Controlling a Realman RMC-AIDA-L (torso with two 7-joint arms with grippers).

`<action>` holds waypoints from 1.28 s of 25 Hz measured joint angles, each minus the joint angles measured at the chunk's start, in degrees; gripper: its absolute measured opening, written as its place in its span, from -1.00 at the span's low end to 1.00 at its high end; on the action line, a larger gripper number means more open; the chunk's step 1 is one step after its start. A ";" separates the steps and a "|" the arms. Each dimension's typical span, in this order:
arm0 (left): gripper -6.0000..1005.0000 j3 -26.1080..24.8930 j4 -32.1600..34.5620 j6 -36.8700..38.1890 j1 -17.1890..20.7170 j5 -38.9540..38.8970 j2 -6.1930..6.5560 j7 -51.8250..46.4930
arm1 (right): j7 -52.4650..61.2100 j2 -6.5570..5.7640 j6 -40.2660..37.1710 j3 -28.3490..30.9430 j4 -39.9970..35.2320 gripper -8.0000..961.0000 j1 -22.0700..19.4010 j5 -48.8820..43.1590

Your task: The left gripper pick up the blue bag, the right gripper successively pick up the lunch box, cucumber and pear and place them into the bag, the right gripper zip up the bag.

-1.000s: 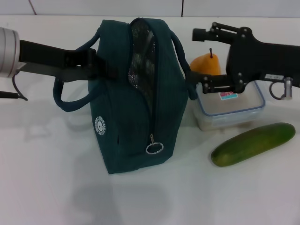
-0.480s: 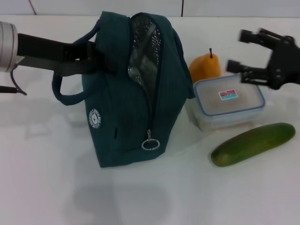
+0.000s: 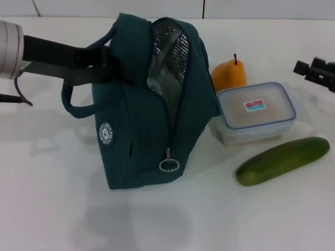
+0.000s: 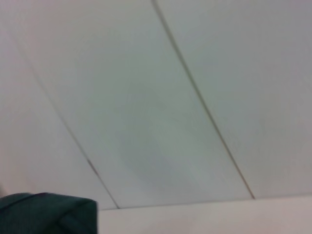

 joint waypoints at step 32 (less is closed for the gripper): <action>-0.88 0.20 -1.82 -0.17 -1.78 0.35 -0.01 0.34 | 8.24 0.61 5.67 -1.03 8.35 0.77 3.73 -6.21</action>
